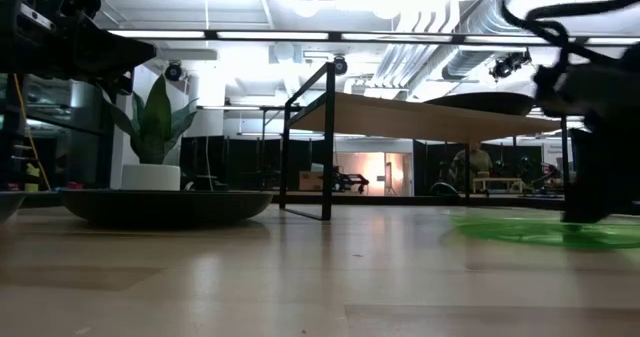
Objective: Place and stack plates onto a shelf
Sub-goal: Put the middle right green plate on the shelf
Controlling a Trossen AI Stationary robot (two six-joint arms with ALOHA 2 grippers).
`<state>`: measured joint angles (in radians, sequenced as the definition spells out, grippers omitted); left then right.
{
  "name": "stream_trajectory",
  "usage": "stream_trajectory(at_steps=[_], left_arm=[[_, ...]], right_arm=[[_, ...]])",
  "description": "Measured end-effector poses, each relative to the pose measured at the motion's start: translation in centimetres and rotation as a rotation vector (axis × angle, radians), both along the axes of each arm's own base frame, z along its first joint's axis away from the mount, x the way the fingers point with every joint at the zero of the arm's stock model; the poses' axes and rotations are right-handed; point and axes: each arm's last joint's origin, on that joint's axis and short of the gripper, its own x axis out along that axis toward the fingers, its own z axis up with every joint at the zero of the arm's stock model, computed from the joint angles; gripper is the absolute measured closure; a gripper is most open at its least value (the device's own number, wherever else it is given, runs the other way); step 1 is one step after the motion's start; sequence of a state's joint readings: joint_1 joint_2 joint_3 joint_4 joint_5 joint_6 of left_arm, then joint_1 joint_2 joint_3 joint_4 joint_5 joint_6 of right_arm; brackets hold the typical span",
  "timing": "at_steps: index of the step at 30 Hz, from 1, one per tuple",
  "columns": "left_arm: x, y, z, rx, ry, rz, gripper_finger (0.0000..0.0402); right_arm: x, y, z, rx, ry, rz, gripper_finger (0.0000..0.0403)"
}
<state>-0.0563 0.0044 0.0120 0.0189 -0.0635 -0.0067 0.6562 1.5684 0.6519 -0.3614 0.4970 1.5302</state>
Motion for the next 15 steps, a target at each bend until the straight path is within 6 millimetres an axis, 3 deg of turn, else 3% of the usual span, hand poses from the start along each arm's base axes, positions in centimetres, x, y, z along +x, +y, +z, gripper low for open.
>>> stream_trajectory(at_steps=[7,12,15], left_arm=[[0.0,0.0,0.0,0.000,0.000,0.000,0.0398],[0.0,0.0,0.0,0.000,0.000,0.000,0.0398],[0.0,0.0,0.0,0.000,0.000,0.000,0.0398]], right_arm=[[1.5,0.3,2.3,-0.103,-0.015,0.115,0.0403],[-0.2,-0.3,3.8,-0.216,0.105,0.045,0.0403],[-1.5,-0.5,3.7,-0.224,0.134,-0.006,0.0403]])
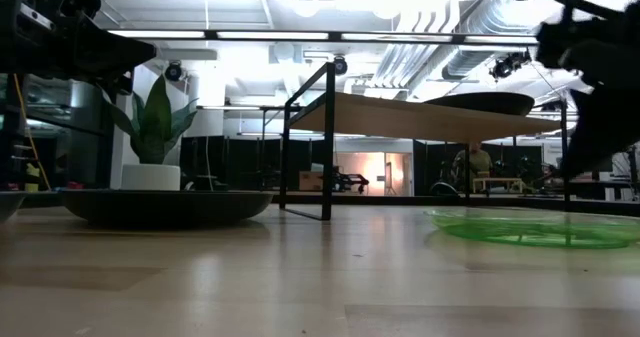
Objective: Place and stack plates onto a shelf
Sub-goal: Put the middle right green plate on the shelf
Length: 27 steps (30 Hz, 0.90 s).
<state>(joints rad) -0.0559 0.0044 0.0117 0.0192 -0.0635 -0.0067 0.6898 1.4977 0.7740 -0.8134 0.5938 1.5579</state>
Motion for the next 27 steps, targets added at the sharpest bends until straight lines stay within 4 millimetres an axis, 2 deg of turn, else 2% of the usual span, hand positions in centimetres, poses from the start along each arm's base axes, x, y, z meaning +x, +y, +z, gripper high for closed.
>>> stream_trajectory(at_steps=[6,13,17,21,27], left_arm=[[0.0,0.0,0.0,0.000,0.000,0.000,0.0398],[0.0,0.0,0.0,0.000,0.000,0.000,0.0398],[0.0,0.0,0.0,0.000,0.000,0.000,0.0398],[0.0,0.0,0.0,0.000,0.000,-0.001,0.0398],[0.0,0.0,0.0,0.000,0.000,0.000,0.0398]], right_arm=[[-2.6,-0.5,-1.8,0.074,-0.110,-0.038,0.0403],[-4.2,-1.7,-2.7,0.144,-0.453,-0.056,0.0394],[-4.7,-2.5,-4.2,0.223,-0.553,-0.053,0.0357],[-5.4,-3.3,-5.7,0.292,-0.579,-0.053,0.0304],[-5.6,-3.8,-6.3,0.321,-0.573,-0.068,0.0250]])
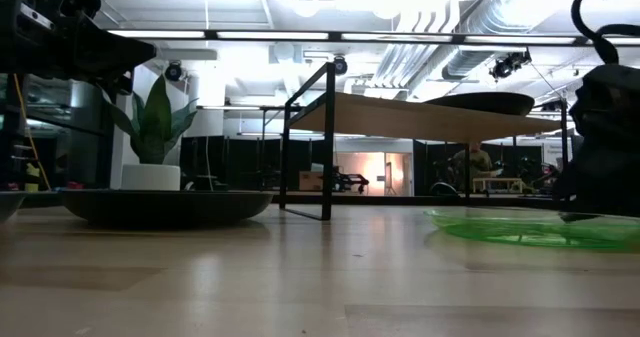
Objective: Place and stack plates onto a shelf
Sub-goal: Put the middle right green plate on the shelf
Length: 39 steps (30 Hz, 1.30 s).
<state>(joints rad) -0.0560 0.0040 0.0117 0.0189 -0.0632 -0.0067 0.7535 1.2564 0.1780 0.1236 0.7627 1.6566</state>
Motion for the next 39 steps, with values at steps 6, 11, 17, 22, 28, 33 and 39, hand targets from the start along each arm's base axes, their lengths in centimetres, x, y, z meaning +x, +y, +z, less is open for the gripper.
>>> stream_trajectory(at_steps=[6,11,17,22,28,33,39], left_arm=[[0.0,0.0,0.0,0.000,0.000,0.000,0.0398],[0.0,0.0,0.0,0.000,0.000,0.000,0.0398],[0.0,0.0,0.0,0.000,-0.001,0.000,0.0398],[0.0,0.0,0.0,0.000,0.000,0.000,0.0398],[0.0,0.0,0.0,0.000,0.000,0.000,0.0398],[0.0,0.0,0.0,0.000,0.000,0.000,0.0398],[0.0,0.0,0.0,0.000,0.000,0.000,0.0398]], right_arm=[[0.5,0.5,0.4,0.035,0.019,0.081,0.0238],[0.8,0.9,0.3,0.035,0.051,0.118,0.0238],[0.9,1.0,-0.6,0.020,0.093,0.101,0.0274],[1.1,1.2,-0.5,0.026,0.087,0.094,0.0387],[2.2,2.0,1.6,0.084,0.027,0.139,0.0400],[2.6,2.6,3.2,0.103,-0.007,0.220,0.0402],[2.9,2.4,4.7,0.127,-0.066,0.289,0.0402]])
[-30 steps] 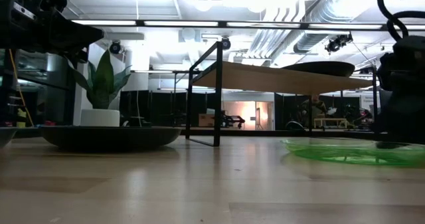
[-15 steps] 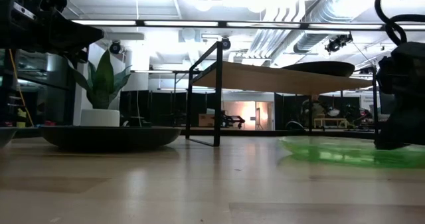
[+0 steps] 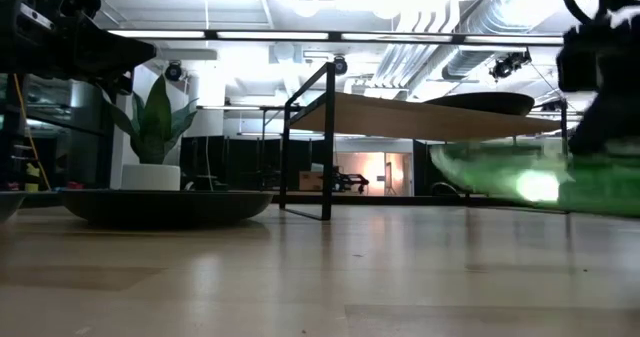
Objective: Place and stack plates onto a shelf
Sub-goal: Put the middle right green plate on the shelf
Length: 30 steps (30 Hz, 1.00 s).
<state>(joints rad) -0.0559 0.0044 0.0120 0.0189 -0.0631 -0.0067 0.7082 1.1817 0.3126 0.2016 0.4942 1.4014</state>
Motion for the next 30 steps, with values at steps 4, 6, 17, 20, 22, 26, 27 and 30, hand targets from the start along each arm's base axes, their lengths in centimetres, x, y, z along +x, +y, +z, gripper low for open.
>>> stream_trajectory(at_steps=[4,6,17,20,22,26,27,30], left_arm=[[0.0,0.0,0.0,0.000,0.000,0.000,0.0398],[0.0,0.0,0.0,0.000,0.000,0.000,0.0398],[0.0,0.0,0.0,0.000,0.000,0.000,0.0398],[0.0,0.0,0.0,0.000,0.000,0.000,0.0398],[0.0,0.0,0.0,0.000,0.000,0.000,0.0398],[0.0,0.0,0.0,0.000,0.000,0.000,0.0398],[0.0,0.0,0.0,0.000,0.000,0.000,0.0398],[0.0,0.0,0.0,0.000,0.000,0.000,0.0398]], right_arm=[[0.6,-1.0,1.5,-0.031,-0.104,-0.041,0.0403],[0.9,-1.9,2.5,-0.075,-0.181,-0.103,0.0403],[-0.3,-7.6,8.7,-0.418,-0.463,-0.477,0.0403],[-0.4,-9.7,9.2,-0.498,-0.441,-0.646,0.0403],[-0.2,-11.0,9.1,-0.519,-0.421,-0.728,0.0403],[1.1,-13.0,8.6,-0.482,-0.423,-0.773,0.0403],[1.4,-13.4,8.5,-0.474,-0.435,-0.770,0.0403],[2.6,-14.0,8.3,-0.470,-0.480,-0.749,0.0403]])
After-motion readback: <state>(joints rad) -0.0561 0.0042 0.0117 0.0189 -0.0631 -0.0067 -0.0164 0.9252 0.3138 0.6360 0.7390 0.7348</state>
